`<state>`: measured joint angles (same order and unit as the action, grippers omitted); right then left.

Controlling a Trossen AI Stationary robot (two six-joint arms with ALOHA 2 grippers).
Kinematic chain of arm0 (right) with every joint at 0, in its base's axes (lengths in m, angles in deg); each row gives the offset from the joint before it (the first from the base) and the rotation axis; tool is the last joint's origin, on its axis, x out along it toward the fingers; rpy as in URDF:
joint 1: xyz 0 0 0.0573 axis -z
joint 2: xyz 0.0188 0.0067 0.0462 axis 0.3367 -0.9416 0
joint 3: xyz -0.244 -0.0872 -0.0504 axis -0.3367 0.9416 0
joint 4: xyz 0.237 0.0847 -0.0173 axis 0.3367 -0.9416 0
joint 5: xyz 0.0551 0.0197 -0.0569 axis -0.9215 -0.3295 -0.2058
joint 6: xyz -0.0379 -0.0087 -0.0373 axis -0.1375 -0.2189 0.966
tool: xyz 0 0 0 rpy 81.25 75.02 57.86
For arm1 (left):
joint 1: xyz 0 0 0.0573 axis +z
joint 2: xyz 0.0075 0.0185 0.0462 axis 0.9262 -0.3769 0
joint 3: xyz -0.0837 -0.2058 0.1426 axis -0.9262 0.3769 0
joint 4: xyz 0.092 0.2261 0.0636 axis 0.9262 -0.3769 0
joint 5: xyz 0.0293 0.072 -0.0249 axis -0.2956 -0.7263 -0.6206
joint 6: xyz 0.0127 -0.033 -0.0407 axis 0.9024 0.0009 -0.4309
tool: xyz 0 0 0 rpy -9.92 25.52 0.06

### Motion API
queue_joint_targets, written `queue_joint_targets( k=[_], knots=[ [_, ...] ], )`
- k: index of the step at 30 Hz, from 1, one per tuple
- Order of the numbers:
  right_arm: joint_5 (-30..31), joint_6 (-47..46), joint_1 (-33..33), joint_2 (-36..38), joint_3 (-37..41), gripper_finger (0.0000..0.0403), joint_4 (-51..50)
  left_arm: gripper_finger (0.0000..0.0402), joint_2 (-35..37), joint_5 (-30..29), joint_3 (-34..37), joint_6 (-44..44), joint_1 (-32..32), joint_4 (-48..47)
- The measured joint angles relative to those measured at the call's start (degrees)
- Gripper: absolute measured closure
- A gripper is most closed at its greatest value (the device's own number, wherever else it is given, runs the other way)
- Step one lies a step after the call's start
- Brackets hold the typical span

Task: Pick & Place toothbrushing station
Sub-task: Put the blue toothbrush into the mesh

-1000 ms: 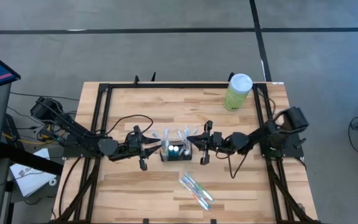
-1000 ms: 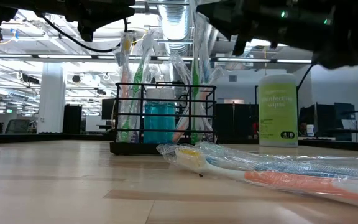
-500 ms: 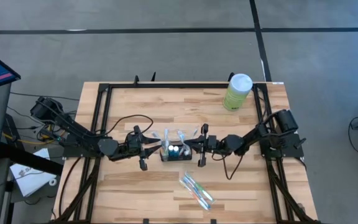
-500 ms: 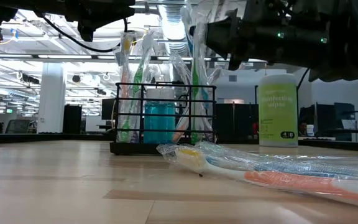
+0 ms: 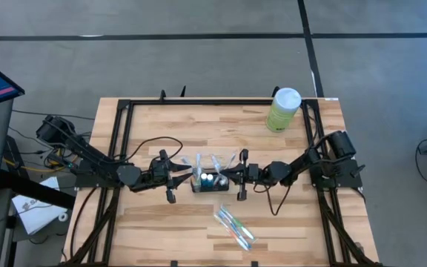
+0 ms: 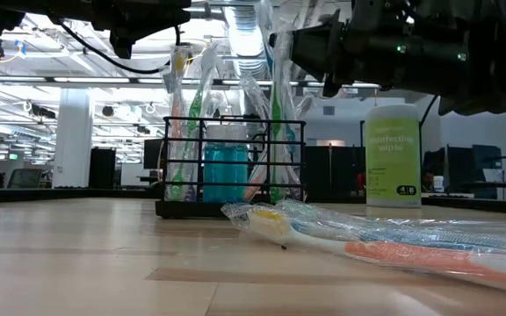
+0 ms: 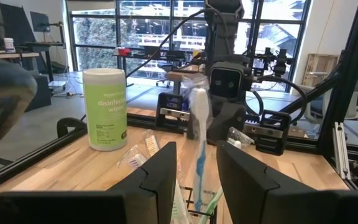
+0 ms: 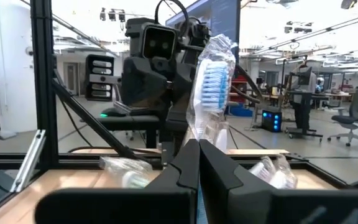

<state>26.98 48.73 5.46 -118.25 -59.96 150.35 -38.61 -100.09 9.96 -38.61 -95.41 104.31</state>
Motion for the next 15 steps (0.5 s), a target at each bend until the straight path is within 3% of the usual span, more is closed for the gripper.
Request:
queue_joint_targets(
  k=[15],
  knots=[
    [-0.6, -1.1, 1.7, 0.0, 2.6, 0.0403, 0.0, 0.0293, 0.0, 0.0, 0.0, 0.0, 0.0, 0.0]
  ],
)
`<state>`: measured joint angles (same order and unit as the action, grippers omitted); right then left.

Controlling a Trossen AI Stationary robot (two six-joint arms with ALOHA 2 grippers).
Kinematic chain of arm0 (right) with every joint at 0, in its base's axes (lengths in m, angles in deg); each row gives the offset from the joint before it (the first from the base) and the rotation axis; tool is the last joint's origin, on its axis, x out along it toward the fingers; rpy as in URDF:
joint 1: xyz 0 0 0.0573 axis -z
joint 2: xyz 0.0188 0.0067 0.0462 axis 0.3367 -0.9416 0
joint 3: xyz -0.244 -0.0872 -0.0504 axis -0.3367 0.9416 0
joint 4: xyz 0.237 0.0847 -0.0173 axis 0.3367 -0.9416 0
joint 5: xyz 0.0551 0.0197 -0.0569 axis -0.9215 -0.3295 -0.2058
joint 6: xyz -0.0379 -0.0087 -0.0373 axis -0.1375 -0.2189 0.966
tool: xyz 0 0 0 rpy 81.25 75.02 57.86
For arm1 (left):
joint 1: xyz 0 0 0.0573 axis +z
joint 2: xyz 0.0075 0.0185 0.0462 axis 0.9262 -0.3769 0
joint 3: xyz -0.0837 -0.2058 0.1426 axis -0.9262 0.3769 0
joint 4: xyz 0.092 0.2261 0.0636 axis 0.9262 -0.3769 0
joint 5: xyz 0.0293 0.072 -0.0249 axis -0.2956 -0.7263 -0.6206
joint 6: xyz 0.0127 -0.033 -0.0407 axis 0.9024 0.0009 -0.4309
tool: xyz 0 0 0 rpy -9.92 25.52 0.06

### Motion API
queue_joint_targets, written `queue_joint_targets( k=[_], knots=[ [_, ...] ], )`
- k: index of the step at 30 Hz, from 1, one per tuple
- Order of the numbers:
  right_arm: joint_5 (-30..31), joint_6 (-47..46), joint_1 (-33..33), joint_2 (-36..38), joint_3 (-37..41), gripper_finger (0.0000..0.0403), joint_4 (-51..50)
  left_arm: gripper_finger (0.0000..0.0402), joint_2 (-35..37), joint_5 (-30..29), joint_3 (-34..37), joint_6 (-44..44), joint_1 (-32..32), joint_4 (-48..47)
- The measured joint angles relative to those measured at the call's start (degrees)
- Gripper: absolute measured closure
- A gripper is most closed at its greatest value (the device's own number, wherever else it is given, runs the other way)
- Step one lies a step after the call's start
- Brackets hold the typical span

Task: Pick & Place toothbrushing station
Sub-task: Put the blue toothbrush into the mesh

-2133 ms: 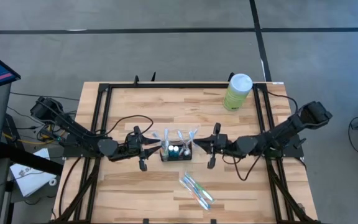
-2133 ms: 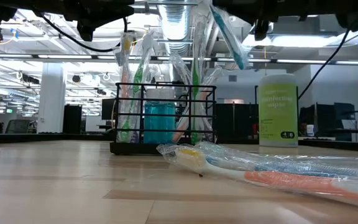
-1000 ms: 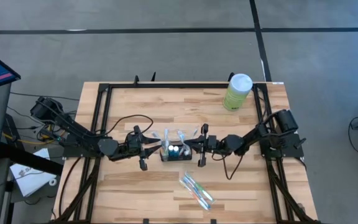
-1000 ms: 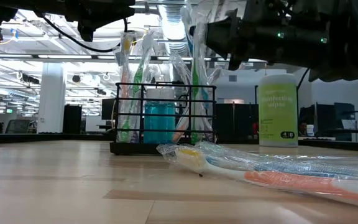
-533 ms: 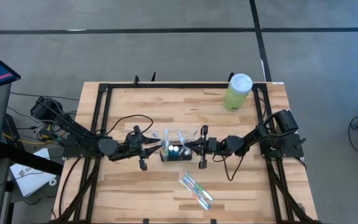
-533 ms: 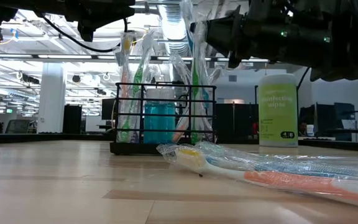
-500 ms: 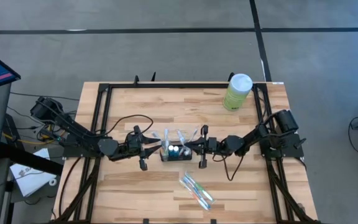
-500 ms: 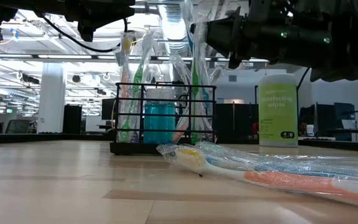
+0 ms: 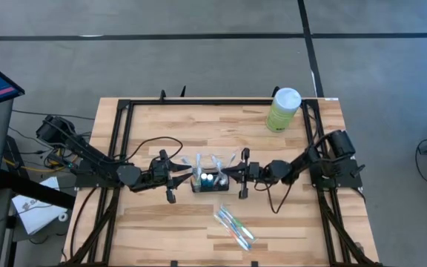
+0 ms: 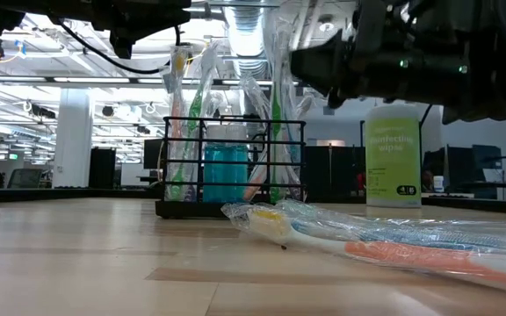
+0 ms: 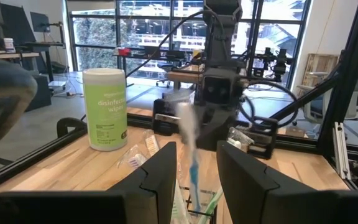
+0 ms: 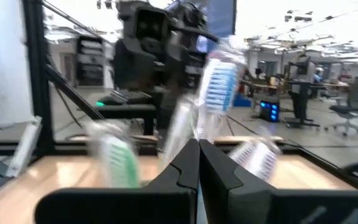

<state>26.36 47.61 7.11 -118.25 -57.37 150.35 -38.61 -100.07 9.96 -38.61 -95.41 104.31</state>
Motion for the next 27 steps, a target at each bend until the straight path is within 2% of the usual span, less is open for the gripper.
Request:
queue_joint_targets(
  k=[11, 19, 22, 27],
  knots=[
    [-3.6, -0.1, 1.9, 4.2, 2.5, 0.0403, 0.0, 0.0293, 0.0, 0.0, 0.0, 0.0, 0.0, -0.3],
    [-3.8, 1.1, 3.4, 4.6, 3.9, 0.0403, 0.0, 0.0293, 0.0, 0.0, 0.0, 0.0, 0.0, -0.4],
    [-4.0, 0.7, 5.2, 6.7, 5.3, 0.0403, 0.1, 0.0293, 0.0, 0.0, 0.0, 0.0, 0.0, -0.4],
    [-8.3, -0.1, 7.0, 11.5, 7.6, 0.0403, 0.1, 0.0293, 0.0, 0.0, 0.0, 0.0, 0.0, -0.5]
  ],
)
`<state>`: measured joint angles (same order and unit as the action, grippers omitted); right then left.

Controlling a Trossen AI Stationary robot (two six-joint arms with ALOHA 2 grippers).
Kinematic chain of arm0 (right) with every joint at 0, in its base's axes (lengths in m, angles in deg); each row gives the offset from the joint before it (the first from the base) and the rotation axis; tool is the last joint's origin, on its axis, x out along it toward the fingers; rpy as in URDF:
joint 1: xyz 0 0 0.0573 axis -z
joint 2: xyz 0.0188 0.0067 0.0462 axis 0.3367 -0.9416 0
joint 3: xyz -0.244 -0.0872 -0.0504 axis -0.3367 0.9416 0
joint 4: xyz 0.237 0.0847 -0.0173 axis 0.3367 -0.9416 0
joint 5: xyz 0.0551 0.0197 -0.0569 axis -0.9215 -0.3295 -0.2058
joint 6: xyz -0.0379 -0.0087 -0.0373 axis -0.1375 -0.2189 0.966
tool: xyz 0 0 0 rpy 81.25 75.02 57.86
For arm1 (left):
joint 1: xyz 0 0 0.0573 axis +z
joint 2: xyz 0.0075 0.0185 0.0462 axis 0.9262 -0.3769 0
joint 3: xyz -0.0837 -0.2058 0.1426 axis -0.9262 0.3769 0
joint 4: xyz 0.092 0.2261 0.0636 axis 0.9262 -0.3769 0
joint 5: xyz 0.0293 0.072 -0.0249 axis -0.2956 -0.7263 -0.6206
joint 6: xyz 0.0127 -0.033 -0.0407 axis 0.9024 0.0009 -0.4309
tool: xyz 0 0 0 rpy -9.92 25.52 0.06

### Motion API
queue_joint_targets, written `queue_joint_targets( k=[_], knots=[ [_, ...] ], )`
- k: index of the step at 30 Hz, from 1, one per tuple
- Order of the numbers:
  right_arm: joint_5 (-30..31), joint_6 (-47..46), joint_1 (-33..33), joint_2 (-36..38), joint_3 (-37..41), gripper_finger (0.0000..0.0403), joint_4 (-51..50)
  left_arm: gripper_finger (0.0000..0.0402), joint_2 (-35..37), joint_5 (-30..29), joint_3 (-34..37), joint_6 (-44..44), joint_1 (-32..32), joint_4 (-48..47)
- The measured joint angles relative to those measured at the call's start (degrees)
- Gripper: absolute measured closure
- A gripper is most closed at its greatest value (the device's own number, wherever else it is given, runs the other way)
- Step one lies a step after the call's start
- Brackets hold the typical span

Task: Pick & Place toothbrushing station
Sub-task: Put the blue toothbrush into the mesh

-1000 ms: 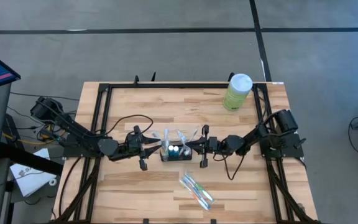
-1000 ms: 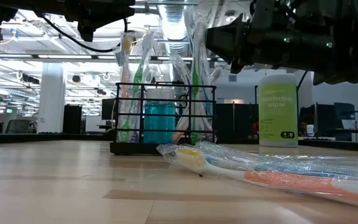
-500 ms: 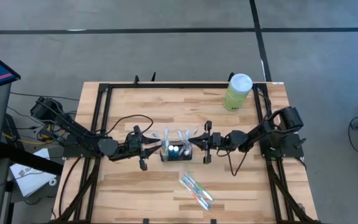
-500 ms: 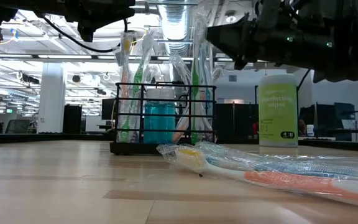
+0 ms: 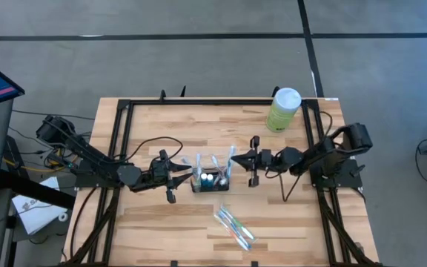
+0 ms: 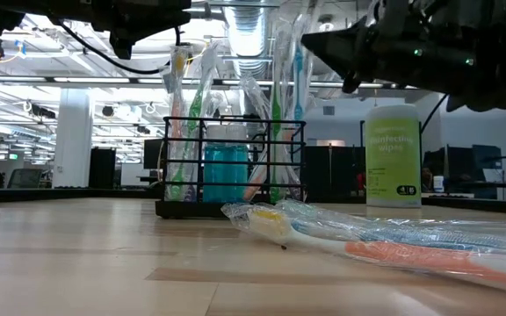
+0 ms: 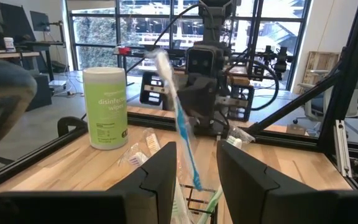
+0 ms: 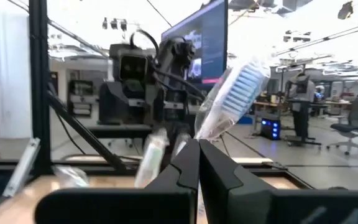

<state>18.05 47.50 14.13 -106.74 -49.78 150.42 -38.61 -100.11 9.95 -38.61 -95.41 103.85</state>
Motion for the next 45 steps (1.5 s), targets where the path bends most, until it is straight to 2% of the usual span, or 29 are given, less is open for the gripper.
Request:
queue_joint_targets(
  k=[4, 15, 29, 37, 45],
  knots=[
    [-1.6, 0.3, -1.6, 0.6, 0.1, 0.0403, 0.0, 0.0293, 0.0, 0.0, 0.0, 0.0, 0.0, 0.0],
    [-1.3, -0.2, -2.3, -5.4, -2.4, 0.0403, 0.0, 0.0293, 0.0, 0.0, 0.0, 0.0, 0.4, 0.0],
    [0.7, 0.1, -5.4, -8.1, -2.4, 0.0403, 0.0, 0.0293, 0.0, 0.0, 0.0, -0.2, 0.4, -0.4],
    [1.9, -1.4, -5.4, -13.2, -4.0, 0.0403, 0.0, 0.0293, 0.0, 0.0, 0.0, -0.2, 0.4, -0.4],
    [2.1, -1.4, -6.1, -13.4, -3.0, 0.0403, 0.0, 0.0293, 0.0, 0.0, 0.0, -0.5, 0.4, -0.9]
  ],
)
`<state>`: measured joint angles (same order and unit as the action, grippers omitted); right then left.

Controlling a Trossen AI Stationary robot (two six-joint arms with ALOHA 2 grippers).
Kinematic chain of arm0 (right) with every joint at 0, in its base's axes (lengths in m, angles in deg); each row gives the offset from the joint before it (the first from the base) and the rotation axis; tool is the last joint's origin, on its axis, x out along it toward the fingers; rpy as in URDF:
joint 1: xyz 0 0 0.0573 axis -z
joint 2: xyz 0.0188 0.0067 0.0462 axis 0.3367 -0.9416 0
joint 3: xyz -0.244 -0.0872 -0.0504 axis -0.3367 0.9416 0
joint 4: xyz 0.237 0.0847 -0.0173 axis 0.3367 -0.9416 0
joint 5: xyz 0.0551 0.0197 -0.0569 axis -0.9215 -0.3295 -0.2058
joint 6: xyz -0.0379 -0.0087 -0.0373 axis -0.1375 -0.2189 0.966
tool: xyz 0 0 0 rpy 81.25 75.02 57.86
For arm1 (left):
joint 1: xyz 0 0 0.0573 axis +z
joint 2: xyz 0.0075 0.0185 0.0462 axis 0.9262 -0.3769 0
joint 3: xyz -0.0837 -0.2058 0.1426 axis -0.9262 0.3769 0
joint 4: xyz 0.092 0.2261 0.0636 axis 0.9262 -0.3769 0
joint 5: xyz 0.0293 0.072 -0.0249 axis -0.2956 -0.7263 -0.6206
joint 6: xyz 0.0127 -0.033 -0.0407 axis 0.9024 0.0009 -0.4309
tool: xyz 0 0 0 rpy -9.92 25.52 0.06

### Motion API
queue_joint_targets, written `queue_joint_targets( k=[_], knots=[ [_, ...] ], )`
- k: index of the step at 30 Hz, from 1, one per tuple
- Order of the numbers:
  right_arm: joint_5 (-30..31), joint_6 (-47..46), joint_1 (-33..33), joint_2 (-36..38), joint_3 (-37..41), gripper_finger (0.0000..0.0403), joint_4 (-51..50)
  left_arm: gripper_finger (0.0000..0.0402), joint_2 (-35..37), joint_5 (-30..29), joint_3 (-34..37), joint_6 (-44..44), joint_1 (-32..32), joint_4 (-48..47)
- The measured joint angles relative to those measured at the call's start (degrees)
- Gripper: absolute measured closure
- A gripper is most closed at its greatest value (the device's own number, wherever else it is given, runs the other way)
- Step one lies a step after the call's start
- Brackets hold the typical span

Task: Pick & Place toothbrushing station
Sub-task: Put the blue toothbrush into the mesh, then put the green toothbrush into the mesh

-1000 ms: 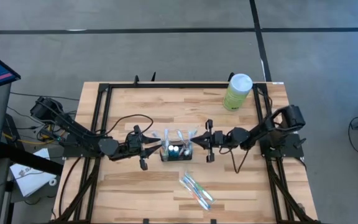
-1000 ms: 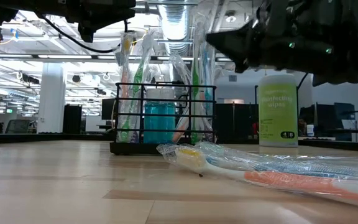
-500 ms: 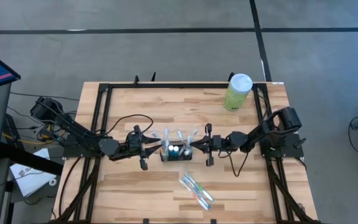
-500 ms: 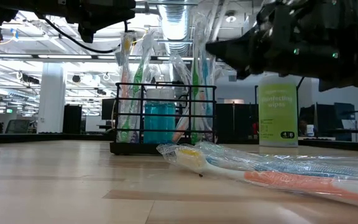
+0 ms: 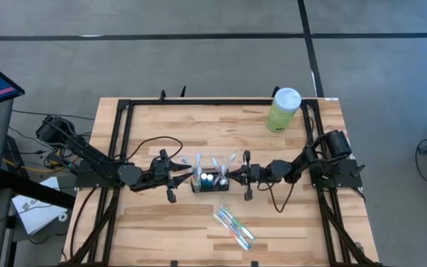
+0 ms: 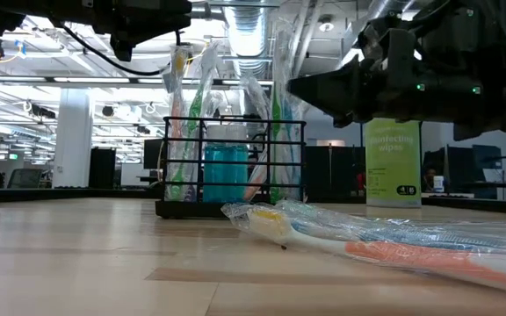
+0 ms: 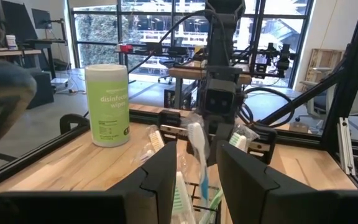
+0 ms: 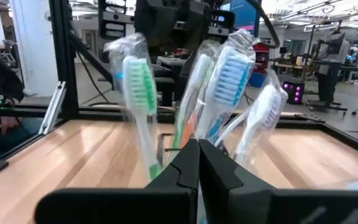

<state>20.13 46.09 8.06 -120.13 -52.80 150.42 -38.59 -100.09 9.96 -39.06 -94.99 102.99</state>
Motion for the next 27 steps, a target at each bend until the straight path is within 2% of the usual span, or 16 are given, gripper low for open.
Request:
queue_joint_targets(
  k=[14, 27],
  knots=[
    [-0.2, 1.0, -0.4, 0.3, 0.9, 0.0398, -0.5, 0.0293, 0.0, 0.0, 0.0, 0.0, 0.0, 0.0],
    [-0.2, 1.1, -0.7, 0.5, 1.2, 0.0281, -0.2, 0.0293, 0.0, 0.0, 0.0, 0.0, 0.0, -0.2]
  ],
)
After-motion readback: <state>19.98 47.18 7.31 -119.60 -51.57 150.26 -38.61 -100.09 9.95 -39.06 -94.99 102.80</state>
